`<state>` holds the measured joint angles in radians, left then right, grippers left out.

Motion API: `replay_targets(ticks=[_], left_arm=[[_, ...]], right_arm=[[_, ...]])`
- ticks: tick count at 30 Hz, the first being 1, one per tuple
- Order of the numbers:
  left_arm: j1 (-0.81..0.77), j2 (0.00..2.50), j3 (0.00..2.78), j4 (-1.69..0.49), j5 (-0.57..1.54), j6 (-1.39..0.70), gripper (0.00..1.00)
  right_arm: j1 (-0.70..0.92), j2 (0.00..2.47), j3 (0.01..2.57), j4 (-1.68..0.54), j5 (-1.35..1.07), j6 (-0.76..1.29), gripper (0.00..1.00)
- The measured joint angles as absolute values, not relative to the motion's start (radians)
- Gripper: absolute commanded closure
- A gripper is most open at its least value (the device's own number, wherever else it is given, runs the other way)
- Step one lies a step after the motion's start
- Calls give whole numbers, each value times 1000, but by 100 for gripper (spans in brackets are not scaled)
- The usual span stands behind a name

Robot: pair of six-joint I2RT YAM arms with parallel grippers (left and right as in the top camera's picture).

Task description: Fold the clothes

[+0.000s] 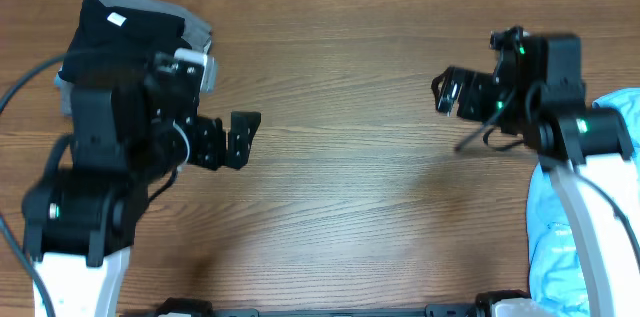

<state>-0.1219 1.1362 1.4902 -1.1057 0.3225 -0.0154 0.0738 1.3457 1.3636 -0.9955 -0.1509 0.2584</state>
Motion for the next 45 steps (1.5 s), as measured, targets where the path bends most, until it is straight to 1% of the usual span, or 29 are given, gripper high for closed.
replay_targets(ticks=[3, 8, 9, 10, 14, 15, 17, 19, 23, 26, 28, 32, 33, 34, 36, 37, 38, 40, 41, 45], left_arm=[[-122, 1184, 1533, -1137, 325, -4, 0], [-122, 1198, 1540, -1150, 381, 3, 0], [-122, 1198, 1541, -1150, 390, 3, 0], [-122, 1198, 1544, -1150, 398, 3, 0], [-122, 1198, 1546, -1151, 418, 3, 0], [-122, 1198, 1546, -1151, 420, 3, 0], [-122, 1198, 1546, -1151, 425, 3, 0], [-122, 1198, 1546, -1147, 428, 3, 0], [-122, 1198, 1546, -1134, 432, 3, 0], [-122, 1198, 1546, -1132, 432, 3, 0], [-122, 1198, 1546, -1131, 432, 3, 0], [-122, 1198, 1546, -1130, 434, 3, 0], [-122, 1198, 1546, -1129, 434, 3, 0], [-122, 1198, 1546, -1129, 434, 3, 0], [-122, 1198, 1546, -1128, 434, 3, 0], [-122, 1198, 1546, -1126, 434, 3, 0], [-122, 1198, 1546, -1122, 435, 3, 0], [-122, 1198, 1546, -1121, 434, 3, 0], [-122, 1198, 1546, -1122, 434, 3, 0], [-122, 1198, 1546, -1122, 434, 3, 0]], right_arm=[[-21, 1440, 1370, -1002, -121, 302, 0], [-271, 1584, 1370, -1011, -92, 347, 1], [-346, 1611, 1370, -1008, -89, 356, 4], [-364, 1617, 1370, -1007, -87, 357, 5], [-553, 1669, 1370, -979, -81, 379, 10], [-587, 1680, 1371, -974, -81, 385, 11], [-661, 1717, 1372, -955, -81, 397, 17], [-708, 1758, 1373, -944, -81, 413, 19], [-767, 1858, 1373, -906, -82, 448, 21], [-787, 1908, 1373, -876, -82, 462, 26], [-795, 1930, 1373, -851, -82, 471, 28], [-797, 1950, 1373, -830, -83, 476, 44], [-797, 1950, 1373, -829, -83, 478, 46], [-796, 1950, 1373, -826, -82, 477, 50], [-796, 1950, 1373, -814, -82, 478, 63], [-796, 1950, 1373, -810, -83, 471, 64], [-796, 1950, 1373, -808, -82, 481, 60], [-796, 1950, 1373, -809, -82, 478, 38], [-796, 1950, 1373, -811, -82, 476, 37], [-796, 1950, 1370, -798, -81, 483, 48]])
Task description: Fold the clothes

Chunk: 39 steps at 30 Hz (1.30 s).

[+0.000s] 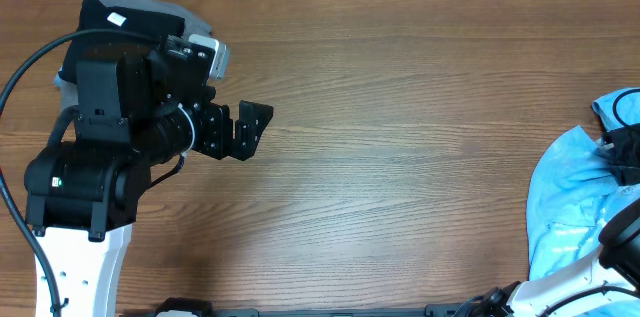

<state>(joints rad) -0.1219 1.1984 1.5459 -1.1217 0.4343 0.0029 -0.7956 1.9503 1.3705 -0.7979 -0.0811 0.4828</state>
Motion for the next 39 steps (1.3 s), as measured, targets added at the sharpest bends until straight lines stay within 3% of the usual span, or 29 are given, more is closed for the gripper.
replay_targets(ticks=[1, 4, 6, 18, 27, 31, 39], left_arm=[[-122, 1198, 1546, -1122, 434, 3, 0], [-122, 1198, 1546, -1122, 435, 3, 0], [-122, 1198, 1546, -1122, 434, 3, 0], [-122, 1198, 1546, -1118, 435, 3, 0], [-122, 1198, 1547, -1096, 468, 2, 0], [-122, 1198, 1562, -1096, 476, 2, 0], [-122, 1141, 1720, -1092, 476, 3, 0]], right_arm=[[-795, 1950, 1365, -784, -80, 484, 52], [-795, 1950, 1333, -741, -80, 483, 87], [-795, 1952, 1316, -733, -84, 483, 96], [-794, 1899, 1406, -785, -280, 414, 96], [-684, 1553, 1514, -812, -595, 273, 96], [-480, 1409, 1517, -859, -647, 225, 96], [115, 1261, 1518, -920, -535, 220, 96]])
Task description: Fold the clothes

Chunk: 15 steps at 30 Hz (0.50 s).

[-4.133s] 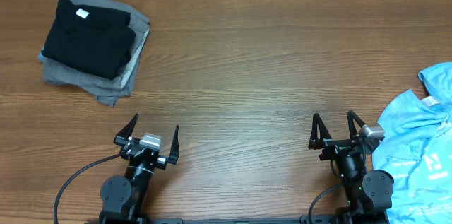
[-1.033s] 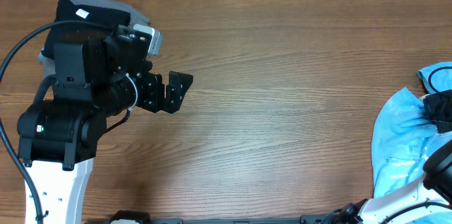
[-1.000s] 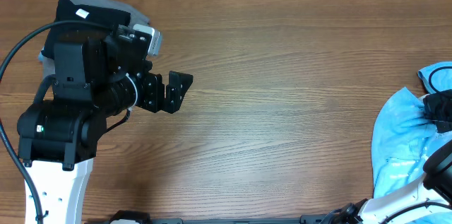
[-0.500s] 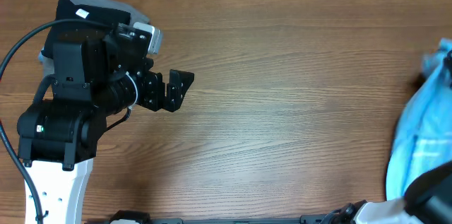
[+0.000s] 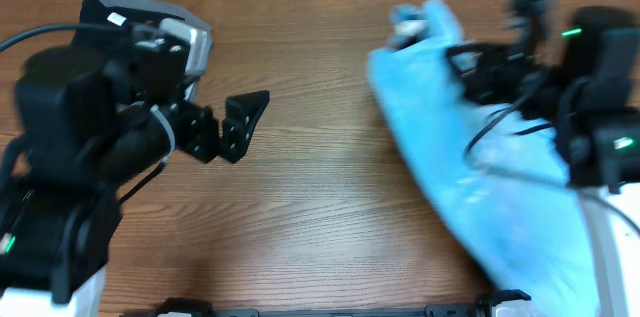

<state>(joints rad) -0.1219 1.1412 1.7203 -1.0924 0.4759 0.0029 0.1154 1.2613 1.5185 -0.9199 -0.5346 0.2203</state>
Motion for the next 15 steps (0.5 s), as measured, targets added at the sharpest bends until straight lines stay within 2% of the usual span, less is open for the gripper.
replay_targets(ticks=[2, 8, 11, 15], left_arm=[[-122, 1112, 1747, -1092, 476, 3, 0], [-122, 1047, 1766, -1118, 447, 5, 0], [-122, 1051, 1767, -1139, 432, 7, 0], [-122, 1062, 1766, -1143, 422, 7, 0]], right_arm=[[235, 1261, 1518, -929, -497, 223, 94], [514, 1296, 1518, -931, -386, 215, 96], [574, 1307, 1518, -931, -324, 215, 96], [568, 1306, 1518, -932, -258, 221, 96]])
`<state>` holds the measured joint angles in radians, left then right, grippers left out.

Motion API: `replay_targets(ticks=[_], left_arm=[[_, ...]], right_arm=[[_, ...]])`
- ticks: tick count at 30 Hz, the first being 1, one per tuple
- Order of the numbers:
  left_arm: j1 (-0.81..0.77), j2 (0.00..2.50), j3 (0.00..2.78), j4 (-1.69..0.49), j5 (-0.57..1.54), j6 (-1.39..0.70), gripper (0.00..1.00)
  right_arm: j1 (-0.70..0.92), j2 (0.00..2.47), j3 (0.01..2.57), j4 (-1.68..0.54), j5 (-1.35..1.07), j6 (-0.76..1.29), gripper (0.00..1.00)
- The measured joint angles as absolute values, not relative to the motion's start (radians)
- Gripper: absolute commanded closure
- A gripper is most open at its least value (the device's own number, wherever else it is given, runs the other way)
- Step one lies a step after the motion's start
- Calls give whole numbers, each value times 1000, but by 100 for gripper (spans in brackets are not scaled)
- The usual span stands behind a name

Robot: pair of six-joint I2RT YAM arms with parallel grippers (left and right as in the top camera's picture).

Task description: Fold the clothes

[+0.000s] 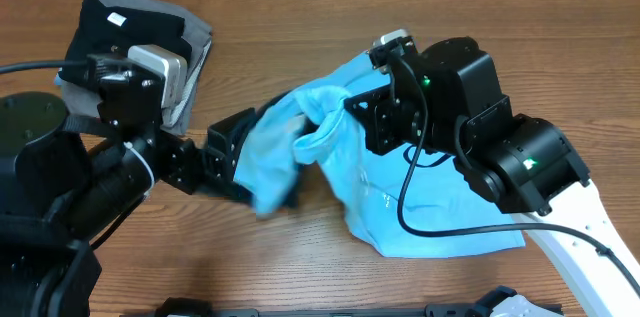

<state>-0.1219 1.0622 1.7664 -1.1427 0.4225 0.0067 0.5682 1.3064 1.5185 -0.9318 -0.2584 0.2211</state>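
A light blue garment lies crumpled across the middle of the wooden table. Its upper left part is bunched and lifted. My right gripper reaches in from the right and is shut on that bunch. My left gripper comes in from the left, and a blurred flap of the blue garment hangs over its fingers. That flap hides the fingertips, so whether they are open or shut does not show.
A folded black garment rests on a folded grey one at the far left corner, just behind my left arm. A scrap of pale cloth peeks in at the front edge on the right.
My right gripper has moved left and lower with the blue garment, which now rests on the table's middle. My left gripper has reached right into the garment's left edge.
At first both grippers hung open over the bare table, with the blue garment at the right edge. Then my right arm was down at the garment, out of frame. Then it held the garment in the air over the table. Now both grippers meet at it.
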Motion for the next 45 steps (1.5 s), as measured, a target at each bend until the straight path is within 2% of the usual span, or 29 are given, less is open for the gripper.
replay_targets(ticks=[4, 7, 10, 15, 19, 25, 30, 31, 33, 34, 36, 38, 41, 42, 43, 44, 45], left_arm=[[-122, 1062, 1766, -1145, 418, 7, 0], [-122, 1062, 1766, -1145, 418, 7, 0], [-122, 1062, 1766, -1145, 416, 7, 0], [-122, 1062, 1766, -1145, 415, 7, 0], [-122, 1062, 1766, -1145, 415, 7, 0], [-122, 1062, 1767, -1145, 415, 7, 0], [-122, 1062, 1766, -1152, 414, 7, 0], [-122, 1062, 1766, -1153, 414, 7, 0], [-122, 1062, 1766, -1153, 415, 7, 0], [-122, 1062, 1766, -1153, 415, 7, 0], [-122, 1062, 1766, -1153, 415, 7, 0], [-122, 1062, 1766, -1153, 415, 7, 0], [-122, 1062, 1766, -1153, 415, 7, 0], [-122, 1062, 1766, -1153, 415, 7, 0], [-122, 1062, 1766, -1153, 415, 7, 0], [-122, 1062, 1766, -1153, 415, 7, 0], [-122, 1062, 1766, -1153, 415, 7, 0]], right_arm=[[496, 1304, 1518, -934, -170, 240, 96], [361, 1290, 1518, -936, -97, 247, 96], [141, 1254, 1527, -944, -47, 251, 96], [-316, 1172, 1636, -969, -1, 258, 96], [-484, 1111, 1716, -968, -10, 258, 96], [-434, 1074, 1777, -975, -49, 223, 96], [-371, 1173, 1779, -1061, -73, 201, 96], [-361, 1205, 1778, -1075, -86, 195, 93], [-345, 1272, 1777, -1092, -124, 179, 78], [-339, 1303, 1776, -1094, -146, 171, 76], [-326, 1353, 1776, -1102, -191, 152, 76], [-315, 1398, 1776, -1124, -242, 136, 80], [-290, 1457, 1776, -1163, -326, 96, 78], [-276, 1478, 1776, -1174, -345, 83, 76], [-261, 1499, 1776, -1181, -357, 73, 68], [-246, 1518, 1776, -1189, -361, 70, 56], [-233, 1537, 1776, -1193, -356, 70, 51]])
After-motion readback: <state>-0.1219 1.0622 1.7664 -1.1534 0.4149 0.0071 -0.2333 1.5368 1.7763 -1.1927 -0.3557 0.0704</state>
